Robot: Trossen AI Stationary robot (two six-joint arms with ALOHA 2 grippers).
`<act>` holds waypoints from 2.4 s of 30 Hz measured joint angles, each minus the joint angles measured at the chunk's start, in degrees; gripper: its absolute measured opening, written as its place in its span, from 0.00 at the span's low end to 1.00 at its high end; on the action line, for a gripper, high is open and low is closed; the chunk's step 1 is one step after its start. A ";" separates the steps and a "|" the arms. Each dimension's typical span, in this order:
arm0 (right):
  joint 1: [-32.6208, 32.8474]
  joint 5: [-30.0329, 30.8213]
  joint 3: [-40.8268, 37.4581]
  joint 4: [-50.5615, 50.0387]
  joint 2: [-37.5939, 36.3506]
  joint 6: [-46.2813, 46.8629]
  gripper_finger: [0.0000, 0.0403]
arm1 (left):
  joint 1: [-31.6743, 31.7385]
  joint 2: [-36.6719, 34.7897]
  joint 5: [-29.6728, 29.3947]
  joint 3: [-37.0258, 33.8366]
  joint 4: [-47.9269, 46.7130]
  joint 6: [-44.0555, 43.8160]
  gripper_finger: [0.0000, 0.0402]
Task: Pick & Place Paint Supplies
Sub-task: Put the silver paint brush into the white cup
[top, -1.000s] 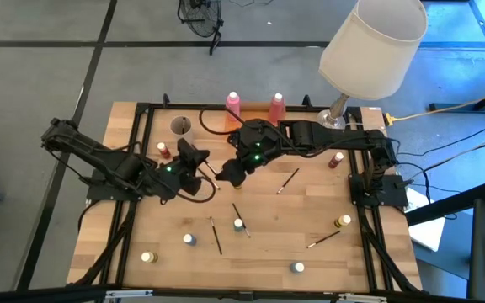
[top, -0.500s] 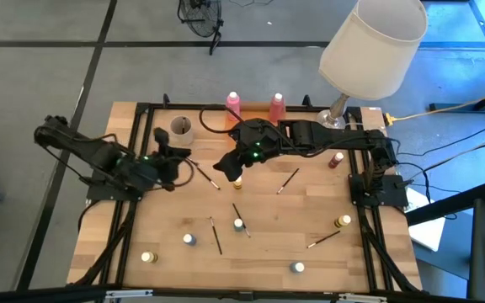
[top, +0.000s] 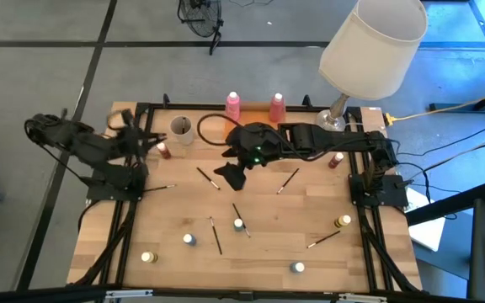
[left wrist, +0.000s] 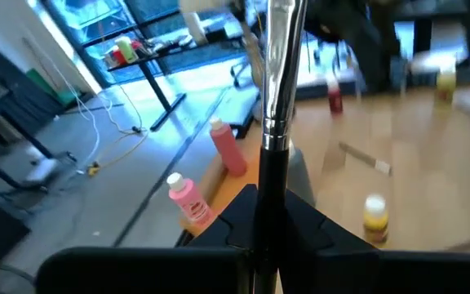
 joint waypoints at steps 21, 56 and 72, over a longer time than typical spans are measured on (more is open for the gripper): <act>-0.68 -2.17 0.00 6.37 0.00 -17.84 0.79 | 0.55 -26.64 -8.05 -27.56 39.16 4.91 0.04; -2.21 -2.13 -0.01 6.03 0.00 -17.20 0.79 | 39.59 -22.96 23.61 -50.75 66.21 -12.46 0.05; -2.89 -3.10 -2.25 8.05 0.11 -15.43 0.79 | 64.45 -14.82 40.42 -50.75 68.65 -17.39 0.05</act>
